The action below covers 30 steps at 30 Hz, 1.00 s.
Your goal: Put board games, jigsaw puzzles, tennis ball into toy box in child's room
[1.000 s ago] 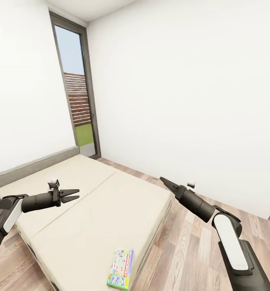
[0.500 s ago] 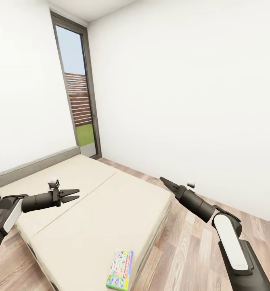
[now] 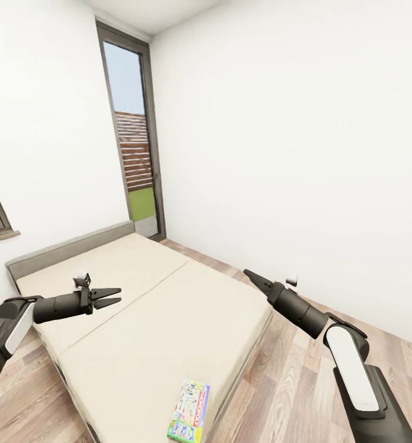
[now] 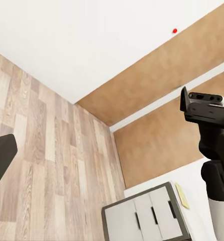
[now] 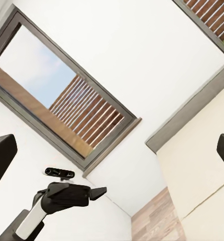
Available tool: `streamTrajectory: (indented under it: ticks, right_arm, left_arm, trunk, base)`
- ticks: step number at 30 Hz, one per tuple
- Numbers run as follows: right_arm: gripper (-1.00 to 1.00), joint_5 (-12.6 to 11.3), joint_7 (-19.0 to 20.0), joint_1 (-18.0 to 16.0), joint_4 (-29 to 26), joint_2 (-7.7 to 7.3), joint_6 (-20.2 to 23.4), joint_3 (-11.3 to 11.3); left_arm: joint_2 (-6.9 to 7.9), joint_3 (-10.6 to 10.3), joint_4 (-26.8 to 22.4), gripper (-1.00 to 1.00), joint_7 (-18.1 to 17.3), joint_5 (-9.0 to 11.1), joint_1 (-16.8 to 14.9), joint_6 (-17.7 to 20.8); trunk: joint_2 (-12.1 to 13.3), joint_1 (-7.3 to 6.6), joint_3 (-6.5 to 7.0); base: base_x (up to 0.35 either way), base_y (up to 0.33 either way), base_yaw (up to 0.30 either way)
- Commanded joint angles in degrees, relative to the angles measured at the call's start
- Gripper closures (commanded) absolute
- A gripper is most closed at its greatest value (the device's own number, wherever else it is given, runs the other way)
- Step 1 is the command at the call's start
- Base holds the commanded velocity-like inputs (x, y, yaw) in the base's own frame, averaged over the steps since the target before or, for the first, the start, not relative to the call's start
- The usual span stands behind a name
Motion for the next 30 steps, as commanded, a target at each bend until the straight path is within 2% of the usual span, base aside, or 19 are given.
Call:
streamTrajectory:
  ticks: [1,18,30]
  right_arm:
    - [-1.0,-0.2,0.1,0.0,0.0,0.01,0.4,-0.1]
    - [-1.0,-0.2,0.2,0.0,0.0,0.01,0.4,-0.1]
    - [-1.0,-0.2,0.2,0.0,0.0,0.01,0.4,-0.1]
  left_arm:
    - [0.01,0.0,0.0,-1.0,-0.1,0.2,0.0,0.5]
    - [-0.36,0.0,0.0,-1.0,-0.1,0.1,0.0,0.5]
    - [-0.38,0.1,0.0,-1.0,-0.1,0.1,0.0,0.5]
  trunk:
    - [0.0,0.02,-0.03]
    - [0.0,0.02,-0.03]
    - [0.0,0.02,-0.03]
  base:
    - [0.002,-0.002,0.058]
    - [0.0,-0.004,0.01]
    - [0.0,-0.122,0.0]
